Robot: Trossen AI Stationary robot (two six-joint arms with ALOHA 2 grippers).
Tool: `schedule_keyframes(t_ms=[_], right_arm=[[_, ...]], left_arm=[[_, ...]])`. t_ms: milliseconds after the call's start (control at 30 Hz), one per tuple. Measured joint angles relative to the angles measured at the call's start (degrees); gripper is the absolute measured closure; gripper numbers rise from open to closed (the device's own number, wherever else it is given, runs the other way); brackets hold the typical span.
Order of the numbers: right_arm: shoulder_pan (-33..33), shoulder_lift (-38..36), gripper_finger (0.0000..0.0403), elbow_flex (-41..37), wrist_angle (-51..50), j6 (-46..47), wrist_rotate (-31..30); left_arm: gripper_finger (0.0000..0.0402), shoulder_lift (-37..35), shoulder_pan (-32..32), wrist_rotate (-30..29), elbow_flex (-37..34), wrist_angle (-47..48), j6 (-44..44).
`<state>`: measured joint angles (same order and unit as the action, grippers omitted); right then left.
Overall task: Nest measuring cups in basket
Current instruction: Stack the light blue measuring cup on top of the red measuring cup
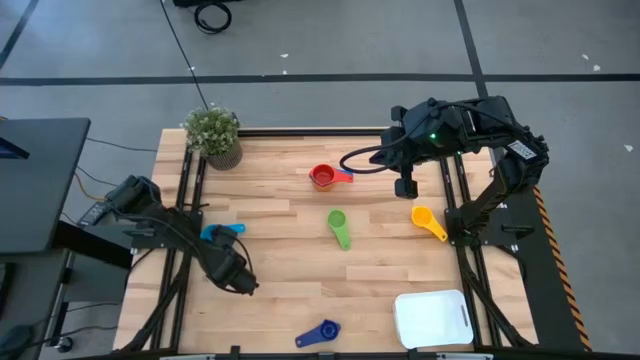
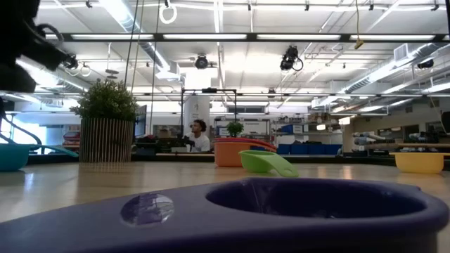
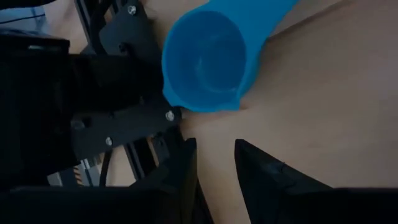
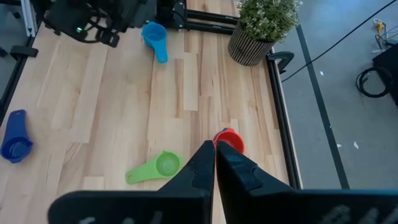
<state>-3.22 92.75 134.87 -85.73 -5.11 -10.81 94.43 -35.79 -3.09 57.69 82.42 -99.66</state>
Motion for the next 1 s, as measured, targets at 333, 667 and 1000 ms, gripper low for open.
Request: schedule_keyframes(t_ms=[333,667,1000], right_arm=[[0.00,0.00,0.0381,0.00,0.09,0.00,0.00],[0.00,0.00,0.0381,0.00,0.39,0.00,0.00],[0.00,0.00,0.0381,0.00,0.37,0.00,-0.02]], left_arm=[[0.0285,0.01,4.41,-3.05,-5.24,-8.13,7.08],[0.0285,0.00,8.73,-5.95,-6.79,-9.64,14.66],[0.0285,0.00,13.15,-4.93,-9.79,-11.64,17.02]])
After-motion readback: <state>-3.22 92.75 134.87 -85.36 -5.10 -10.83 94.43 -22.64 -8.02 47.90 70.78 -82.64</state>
